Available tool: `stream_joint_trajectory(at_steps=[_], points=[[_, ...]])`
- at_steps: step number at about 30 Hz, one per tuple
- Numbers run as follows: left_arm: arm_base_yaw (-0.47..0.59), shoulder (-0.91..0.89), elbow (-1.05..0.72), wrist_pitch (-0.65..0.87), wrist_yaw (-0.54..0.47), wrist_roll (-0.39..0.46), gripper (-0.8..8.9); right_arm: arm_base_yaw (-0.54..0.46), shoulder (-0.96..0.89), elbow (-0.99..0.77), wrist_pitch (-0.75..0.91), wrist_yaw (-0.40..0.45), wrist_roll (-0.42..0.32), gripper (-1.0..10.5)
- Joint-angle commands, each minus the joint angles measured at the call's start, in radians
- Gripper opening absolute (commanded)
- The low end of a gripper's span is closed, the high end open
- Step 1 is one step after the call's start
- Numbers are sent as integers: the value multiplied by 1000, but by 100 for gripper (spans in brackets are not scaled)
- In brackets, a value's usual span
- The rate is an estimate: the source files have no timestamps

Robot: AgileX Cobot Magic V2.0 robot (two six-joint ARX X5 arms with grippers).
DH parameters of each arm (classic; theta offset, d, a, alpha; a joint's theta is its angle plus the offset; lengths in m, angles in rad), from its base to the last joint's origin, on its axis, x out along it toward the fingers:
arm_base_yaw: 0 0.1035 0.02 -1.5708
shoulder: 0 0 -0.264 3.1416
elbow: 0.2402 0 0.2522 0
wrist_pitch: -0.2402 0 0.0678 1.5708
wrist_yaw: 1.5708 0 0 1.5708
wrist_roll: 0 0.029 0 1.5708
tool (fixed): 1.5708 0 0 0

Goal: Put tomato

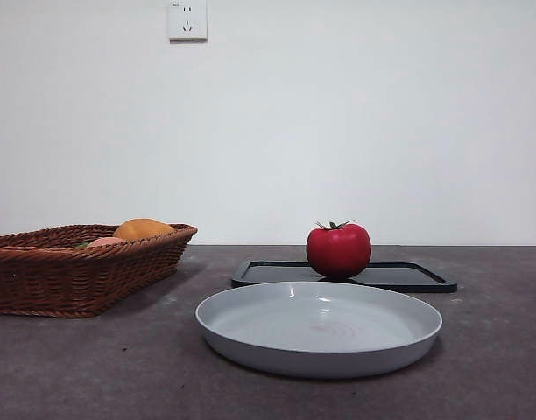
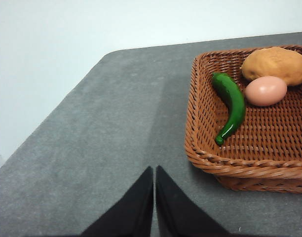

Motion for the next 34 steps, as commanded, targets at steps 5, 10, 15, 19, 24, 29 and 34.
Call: stream_joint_trajectory(at_steps=[5, 10, 15, 19, 24, 29, 34], points=[[3, -1, -21, -6, 0, -9, 7, -220, -237, -309, 386, 30, -14, 8], [3, -1, -21, -6, 0, -9, 7, -256, -404, -536, 615, 101, -14, 8], [3, -1, -21, -6, 0, -9, 7, -275, -512, -692, 721, 194, -10, 8], [3, -1, -21, -6, 0, -9, 7, -281, -566, -765, 718, 254, -11, 8], [3, -1, -21, -6, 0, -9, 7, -281, -625, -846, 718, 267, -10, 8], [3, -1, -21, -6, 0, -9, 7, -281, -662, -901, 714, 267, 3, 8], [3, -1, -21, -6, 0, -9, 7, -281, -698, -903, 606, 267, 5, 8]])
